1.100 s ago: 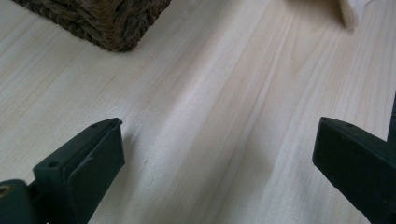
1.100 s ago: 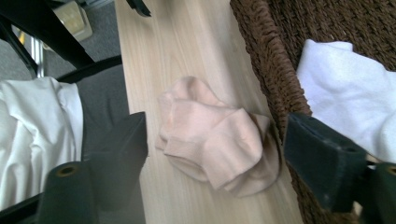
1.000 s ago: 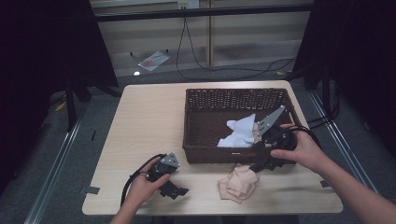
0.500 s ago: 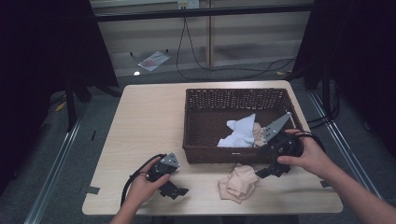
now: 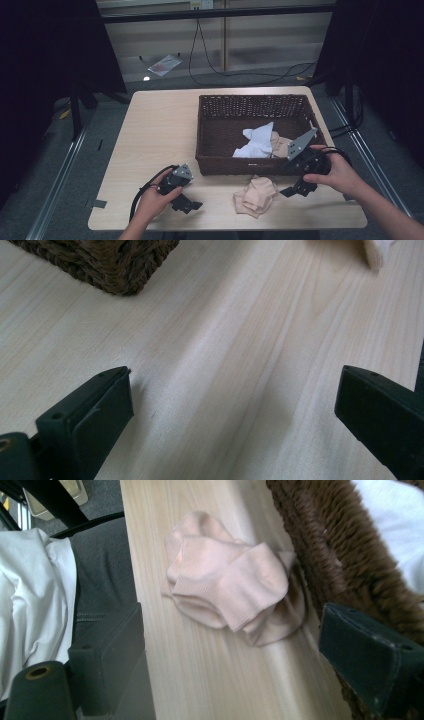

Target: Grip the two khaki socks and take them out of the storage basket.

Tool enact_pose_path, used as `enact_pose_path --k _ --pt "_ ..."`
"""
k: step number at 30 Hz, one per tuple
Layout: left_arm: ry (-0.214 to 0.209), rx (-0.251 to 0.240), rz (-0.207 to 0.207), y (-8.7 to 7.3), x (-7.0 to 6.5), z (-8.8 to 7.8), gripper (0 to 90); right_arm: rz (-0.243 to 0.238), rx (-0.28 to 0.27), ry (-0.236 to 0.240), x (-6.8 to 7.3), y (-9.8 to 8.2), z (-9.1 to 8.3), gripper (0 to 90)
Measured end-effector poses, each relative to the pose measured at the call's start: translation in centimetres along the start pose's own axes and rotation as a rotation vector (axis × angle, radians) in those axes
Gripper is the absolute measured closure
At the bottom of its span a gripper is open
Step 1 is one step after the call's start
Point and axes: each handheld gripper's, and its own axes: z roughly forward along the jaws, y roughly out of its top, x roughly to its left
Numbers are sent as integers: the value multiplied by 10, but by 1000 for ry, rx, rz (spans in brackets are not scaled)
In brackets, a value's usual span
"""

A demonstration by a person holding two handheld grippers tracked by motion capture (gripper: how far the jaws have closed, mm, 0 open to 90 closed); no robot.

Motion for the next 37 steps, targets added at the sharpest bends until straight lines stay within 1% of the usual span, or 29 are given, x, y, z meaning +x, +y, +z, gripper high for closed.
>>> enact_pose_path --k 2,4,5,6,7,8,9,10,12,13,17,20,26,29,30,31,33,35,37 --pt "0 -5 -4 0 0 0 18 3 15 -3 1 -3 0 109" --pt "0 -4 -5 0 1 0 18 -1 8 -5 0 -6 1 103" --pt "-1 9 13 0 2 -1 18 0 3 -5 0 -7 1 99" --pt "3 12 14 0 2 -1 18 0 -1 -7 0 -8 1 96" --pt "1 10 14 0 2 0 18 6 9 -10 0 -9 1 91" --pt "2 12 13 0 2 0 18 -4 1 -14 0 -10 1 87" --pt "1 16 16 0 2 0 18 7 10 -20 0 -11 1 85" --pt "0 18 14 0 2 0 18 -4 1 -16 -1 -13 2 85" --pt "0 11 12 0 2 0 18 -9 0 -23 -1 -15 3 82" --pt "0 11 13 0 2 0 18 -4 -3 -17 0 -16 3 82" --pt "0 9 10 0 2 -1 18 -13 -8 -34 0 -22 4 79" --pt "0 13 14 0 2 -1 18 -7 -19 -30 2 -27 5 76" --pt "0 13 9 0 2 -1 18 -10 -21 -34 4 -38 13 76" --pt "0 11 9 0 2 -1 18 -1 -33 -34 4 -43 17 76" --pt "1 -2 -7 0 1 0 18 5 -39 -35 3 -45 18 76" --pt "2 -6 -4 0 1 0 18 7 -45 -35 3 -47 19 76" --pt "2 -3 2 0 2 -1 18 7 -52 -52 3 -50 22 76" --pt "1 -3 2 0 2 -1 18 22 -72 -47 4 -54 24 76" --pt "2 -4 -7 1 1 -1 18 26 -73 -61 5 -56 25 76"
